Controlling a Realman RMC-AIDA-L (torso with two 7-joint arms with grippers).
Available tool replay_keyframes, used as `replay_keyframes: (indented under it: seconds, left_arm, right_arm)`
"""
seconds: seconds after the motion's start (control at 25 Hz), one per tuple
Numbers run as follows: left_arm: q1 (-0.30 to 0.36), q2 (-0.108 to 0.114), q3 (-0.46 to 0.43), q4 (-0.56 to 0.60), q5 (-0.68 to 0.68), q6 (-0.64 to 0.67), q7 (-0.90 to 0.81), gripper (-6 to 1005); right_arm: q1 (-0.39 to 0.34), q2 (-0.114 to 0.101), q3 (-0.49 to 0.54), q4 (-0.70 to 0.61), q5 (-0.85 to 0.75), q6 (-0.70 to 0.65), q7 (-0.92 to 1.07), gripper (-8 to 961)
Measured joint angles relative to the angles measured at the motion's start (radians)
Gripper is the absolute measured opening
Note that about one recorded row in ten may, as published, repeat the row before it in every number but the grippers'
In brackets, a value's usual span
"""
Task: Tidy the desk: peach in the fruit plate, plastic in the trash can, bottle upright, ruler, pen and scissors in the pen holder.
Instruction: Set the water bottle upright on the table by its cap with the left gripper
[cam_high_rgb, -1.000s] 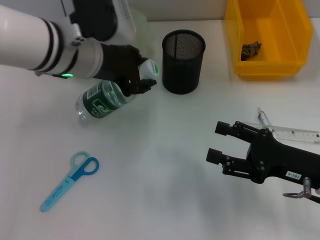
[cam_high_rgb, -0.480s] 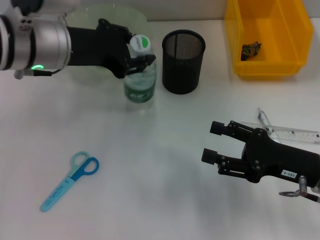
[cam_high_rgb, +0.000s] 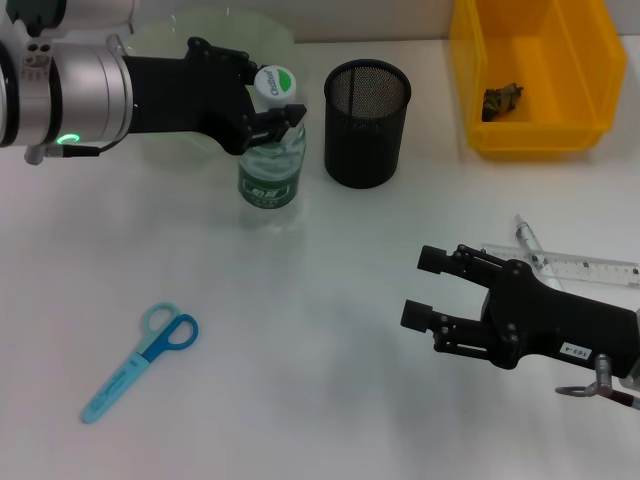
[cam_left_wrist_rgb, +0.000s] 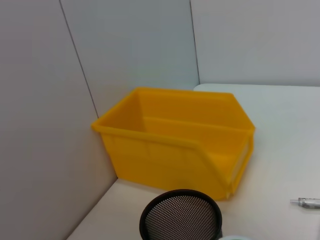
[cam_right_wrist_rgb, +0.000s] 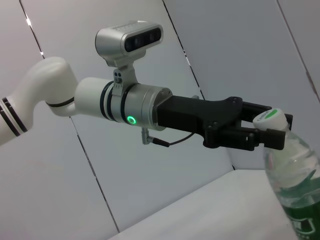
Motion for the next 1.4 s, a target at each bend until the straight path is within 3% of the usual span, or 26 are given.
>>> replay_keyframes:
  seconds: [0.52,1.4]
  left_arm:
    - [-0.006,-0.001,0.003,-0.092,-0.021,-0.066,0.012,553]
    - [-0.024,0.001,-0.029,-0.100,-0.020,-0.047,0.002,600]
  right_arm:
    - [0.000,0.000,0.002,0.001,0.000,0.000,-0.002,823]
    - [0.002,0.000,-0.002,0.001,0.000,0.001,-0.003,824]
